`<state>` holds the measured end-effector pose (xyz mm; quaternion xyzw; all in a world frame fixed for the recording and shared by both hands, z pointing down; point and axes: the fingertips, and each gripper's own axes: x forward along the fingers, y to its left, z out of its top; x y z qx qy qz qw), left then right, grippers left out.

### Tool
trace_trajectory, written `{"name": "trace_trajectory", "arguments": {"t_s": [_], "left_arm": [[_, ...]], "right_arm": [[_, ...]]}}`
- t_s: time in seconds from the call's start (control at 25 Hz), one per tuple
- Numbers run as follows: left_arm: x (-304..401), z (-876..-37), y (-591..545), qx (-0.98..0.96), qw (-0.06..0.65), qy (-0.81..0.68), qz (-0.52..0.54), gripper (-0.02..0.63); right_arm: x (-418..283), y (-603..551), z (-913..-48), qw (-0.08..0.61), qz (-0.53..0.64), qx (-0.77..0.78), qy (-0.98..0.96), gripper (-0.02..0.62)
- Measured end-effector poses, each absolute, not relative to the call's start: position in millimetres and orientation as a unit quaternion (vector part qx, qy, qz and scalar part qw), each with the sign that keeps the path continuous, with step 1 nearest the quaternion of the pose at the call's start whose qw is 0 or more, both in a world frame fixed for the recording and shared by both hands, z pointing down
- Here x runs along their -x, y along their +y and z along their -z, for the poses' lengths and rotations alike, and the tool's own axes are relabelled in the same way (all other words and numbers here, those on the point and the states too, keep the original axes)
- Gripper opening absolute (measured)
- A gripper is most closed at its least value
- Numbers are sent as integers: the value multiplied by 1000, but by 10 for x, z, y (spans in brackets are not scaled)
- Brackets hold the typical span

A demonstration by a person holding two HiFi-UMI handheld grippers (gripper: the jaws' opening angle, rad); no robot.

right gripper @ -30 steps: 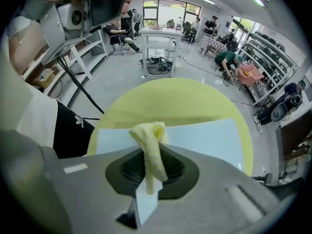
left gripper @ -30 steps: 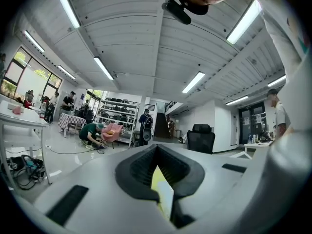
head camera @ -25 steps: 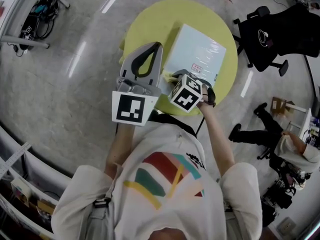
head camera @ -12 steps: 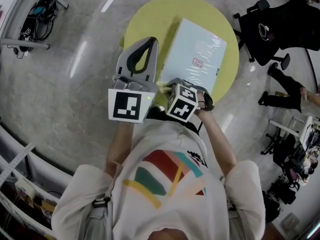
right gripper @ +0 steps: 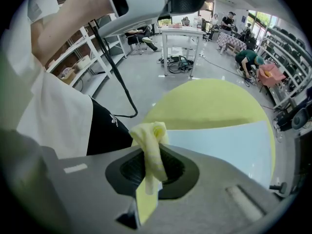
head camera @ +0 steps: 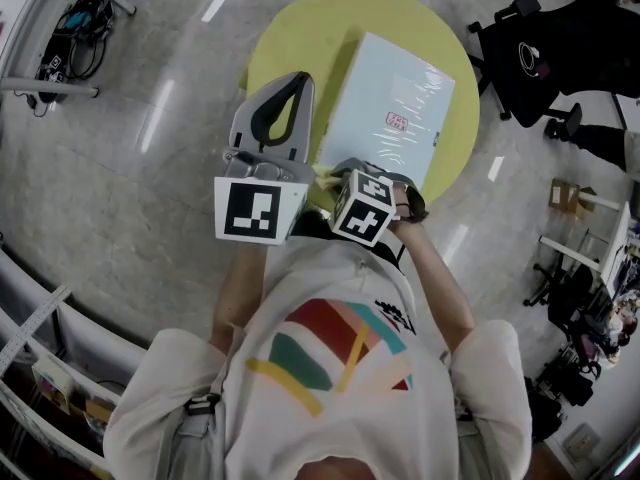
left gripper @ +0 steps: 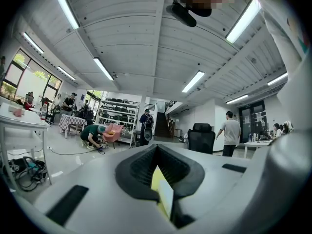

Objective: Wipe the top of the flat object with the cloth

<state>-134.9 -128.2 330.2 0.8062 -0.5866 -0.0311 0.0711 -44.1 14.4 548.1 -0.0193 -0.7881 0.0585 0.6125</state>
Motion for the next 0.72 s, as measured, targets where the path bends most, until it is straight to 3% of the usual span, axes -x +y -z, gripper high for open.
{"name": "trace_trajectory", "arguments": {"t_s": [0.36, 0.72], "left_arm": [[1352, -3292, -1290, -806, 75, -586, 34, 14], [1266, -3247, -1377, -816, 73, -573, 32, 14]], "right_arm": [[453, -15, -5276, 554, -110, -27, -825, 26], [-382, -1460, -4232, 288, -126, -300, -901, 26]]}}
